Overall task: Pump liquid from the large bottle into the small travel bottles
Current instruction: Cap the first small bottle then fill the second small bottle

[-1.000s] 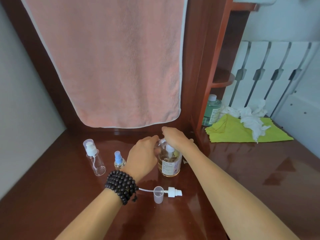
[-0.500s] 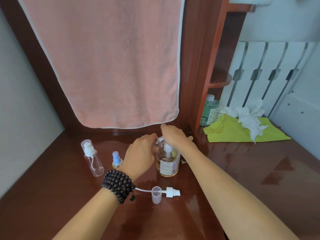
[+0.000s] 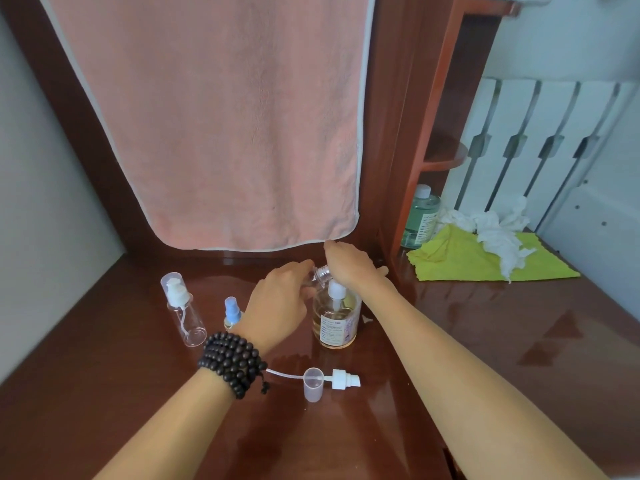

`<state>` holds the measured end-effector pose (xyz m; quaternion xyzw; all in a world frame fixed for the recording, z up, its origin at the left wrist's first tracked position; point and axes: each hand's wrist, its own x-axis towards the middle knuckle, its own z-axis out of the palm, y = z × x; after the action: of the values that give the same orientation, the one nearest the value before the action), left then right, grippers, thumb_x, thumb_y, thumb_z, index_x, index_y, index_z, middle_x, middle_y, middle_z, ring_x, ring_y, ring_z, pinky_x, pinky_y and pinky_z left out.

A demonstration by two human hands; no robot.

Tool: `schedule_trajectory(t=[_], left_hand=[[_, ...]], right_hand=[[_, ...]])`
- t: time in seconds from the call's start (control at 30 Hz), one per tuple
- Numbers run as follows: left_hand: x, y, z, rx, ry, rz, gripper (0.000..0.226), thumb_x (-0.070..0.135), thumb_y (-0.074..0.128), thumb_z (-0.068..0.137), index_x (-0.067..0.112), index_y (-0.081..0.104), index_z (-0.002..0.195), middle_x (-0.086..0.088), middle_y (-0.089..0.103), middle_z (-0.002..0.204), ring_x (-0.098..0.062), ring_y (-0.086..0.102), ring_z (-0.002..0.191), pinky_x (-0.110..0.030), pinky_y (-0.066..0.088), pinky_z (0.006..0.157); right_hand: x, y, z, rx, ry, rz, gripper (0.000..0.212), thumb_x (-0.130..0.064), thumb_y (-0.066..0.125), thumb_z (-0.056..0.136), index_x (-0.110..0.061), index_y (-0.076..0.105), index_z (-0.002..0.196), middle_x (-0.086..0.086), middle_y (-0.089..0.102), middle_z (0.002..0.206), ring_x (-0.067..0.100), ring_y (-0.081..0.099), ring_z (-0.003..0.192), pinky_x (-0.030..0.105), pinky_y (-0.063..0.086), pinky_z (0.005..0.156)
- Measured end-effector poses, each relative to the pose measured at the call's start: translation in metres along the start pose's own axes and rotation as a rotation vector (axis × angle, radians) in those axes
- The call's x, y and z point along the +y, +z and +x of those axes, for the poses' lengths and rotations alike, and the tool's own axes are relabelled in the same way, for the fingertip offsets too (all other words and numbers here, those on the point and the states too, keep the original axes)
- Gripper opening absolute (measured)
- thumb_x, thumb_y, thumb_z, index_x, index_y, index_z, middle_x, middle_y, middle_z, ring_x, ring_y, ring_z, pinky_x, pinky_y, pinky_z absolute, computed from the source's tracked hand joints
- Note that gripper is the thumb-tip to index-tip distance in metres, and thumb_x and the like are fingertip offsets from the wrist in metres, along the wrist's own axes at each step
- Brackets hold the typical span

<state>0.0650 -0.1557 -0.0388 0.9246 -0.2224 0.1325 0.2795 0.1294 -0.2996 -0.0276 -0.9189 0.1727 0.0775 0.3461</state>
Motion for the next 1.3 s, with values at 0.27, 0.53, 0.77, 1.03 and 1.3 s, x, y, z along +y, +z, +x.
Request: schedule_trajectory(t=[0.27,0.53,0.77,1.03,1.3], left_hand=[[-0.004,0.008,-0.003,-0.019,-0.007,-0.061,0.02,0.007,0.06,0.087,0.021,0.056,0.102,0.003,0.063,0.093,-0.025,0.062,0.088,-0.047,0.053,0.073],[-0.001,0.0,0.0,0.024,0.02,-0.011,0.028,0.009,0.061,0.089,0.016,0.057,0.116,-0.002,0.065,0.103,-0.028,0.062,0.094,-0.049,0.052,0.075],[-0.002,0.008,-0.002,-0.014,0.01,0.02,0.024,0.008,0.059,0.088,0.018,0.057,0.11,-0.001,0.063,0.097,-0.029,0.062,0.089,-0.048,0.052,0.073],[-0.004,-0.002,0.003,0.015,0.049,0.005,0.027,0.012,0.061,0.087,0.018,0.056,0.113,-0.001,0.064,0.1,-0.029,0.062,0.093,-0.048,0.052,0.075],[-0.001,0.004,-0.001,-0.011,0.044,0.032,0.025,0.007,0.059,0.087,0.016,0.057,0.111,-0.002,0.063,0.095,-0.029,0.062,0.088,-0.048,0.052,0.07]], right_hand=[[0.006,0.007,-0.002,-0.001,0.07,0.082,0.041,-0.032,0.019,0.083,-0.018,0.054,0.098,0.009,0.06,0.126,0.036,0.05,0.118,0.058,0.03,0.11],[0.002,-0.004,0.002,-0.016,0.021,0.049,0.063,-0.045,0.014,0.094,-0.019,0.058,0.13,0.006,0.058,0.136,0.033,0.047,0.13,0.058,0.021,0.112],[0.012,0.006,0.002,-0.04,0.046,0.052,0.057,-0.035,0.016,0.095,-0.019,0.057,0.132,0.006,0.055,0.142,0.034,0.043,0.135,0.058,0.018,0.111],[0.002,-0.001,0.011,-0.043,0.031,0.112,0.075,-0.055,0.016,0.083,-0.022,0.059,0.135,0.002,0.059,0.141,0.03,0.051,0.131,0.056,0.029,0.117],[0.009,0.006,0.004,-0.055,0.06,0.075,0.054,-0.033,0.022,0.094,-0.023,0.059,0.131,0.005,0.056,0.142,0.034,0.044,0.134,0.06,0.019,0.108]])
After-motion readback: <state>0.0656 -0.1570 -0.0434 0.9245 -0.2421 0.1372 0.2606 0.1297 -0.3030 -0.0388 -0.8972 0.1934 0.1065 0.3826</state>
